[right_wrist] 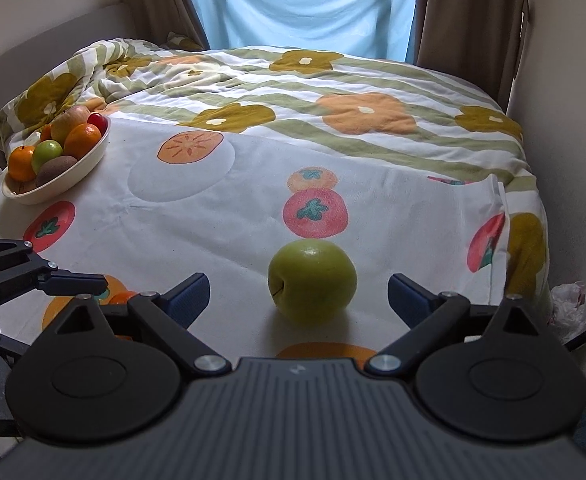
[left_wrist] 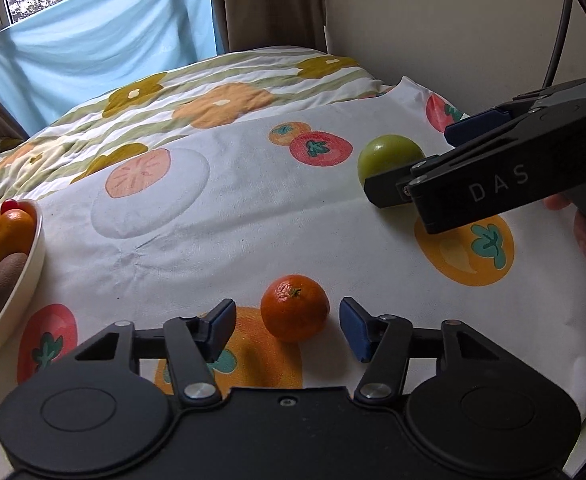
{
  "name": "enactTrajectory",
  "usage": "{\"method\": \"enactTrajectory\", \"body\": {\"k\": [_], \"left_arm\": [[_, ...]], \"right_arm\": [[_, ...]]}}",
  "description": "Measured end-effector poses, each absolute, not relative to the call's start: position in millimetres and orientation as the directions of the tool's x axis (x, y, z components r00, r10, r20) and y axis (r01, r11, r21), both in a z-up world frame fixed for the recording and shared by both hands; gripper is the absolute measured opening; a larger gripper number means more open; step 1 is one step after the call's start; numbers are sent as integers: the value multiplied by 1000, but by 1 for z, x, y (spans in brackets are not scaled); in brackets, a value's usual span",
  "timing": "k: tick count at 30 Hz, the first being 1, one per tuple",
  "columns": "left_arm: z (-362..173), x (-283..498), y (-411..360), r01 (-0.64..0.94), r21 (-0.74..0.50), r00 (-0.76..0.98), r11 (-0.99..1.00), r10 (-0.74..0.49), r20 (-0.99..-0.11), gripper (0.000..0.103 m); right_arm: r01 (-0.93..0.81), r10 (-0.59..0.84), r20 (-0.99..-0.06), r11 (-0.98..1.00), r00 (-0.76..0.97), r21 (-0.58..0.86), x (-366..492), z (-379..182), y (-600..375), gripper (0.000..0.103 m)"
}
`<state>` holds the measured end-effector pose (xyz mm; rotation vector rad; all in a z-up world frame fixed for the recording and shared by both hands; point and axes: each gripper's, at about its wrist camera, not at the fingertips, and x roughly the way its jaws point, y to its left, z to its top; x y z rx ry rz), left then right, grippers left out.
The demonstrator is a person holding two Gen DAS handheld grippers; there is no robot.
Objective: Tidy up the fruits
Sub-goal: 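Close the left tool on the tangerine while the right tool grasps the green apple, then carry both fruits to the bowl and open the left tool to drop the tangerine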
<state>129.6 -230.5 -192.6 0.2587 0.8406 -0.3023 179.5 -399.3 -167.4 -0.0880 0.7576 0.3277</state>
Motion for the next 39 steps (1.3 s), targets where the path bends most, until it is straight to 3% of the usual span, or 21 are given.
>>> {"method": "enactTrajectory", "body": {"k": [2,10,21,39], "left_arm": [[-196,133,-232,365,90,616,927,-168,-770,42],[-195,131,-229,350,75,622,934,-172,-764,41],[-194,132,-220,318,89,628,944,-139,-766,40],[-164,129,-204,238,94,685,967,-98,-722,40]], "right_arm": [[-322,264,-689,945,675,47,182,-171,-399,103],[-323,254,-703,946,664,37,192,-178,-397,96],[-314,240,-715,949,657,29,206,-191,-398,73],[-339,279,-672,940,686,45,195,-166,-390,73]]}}
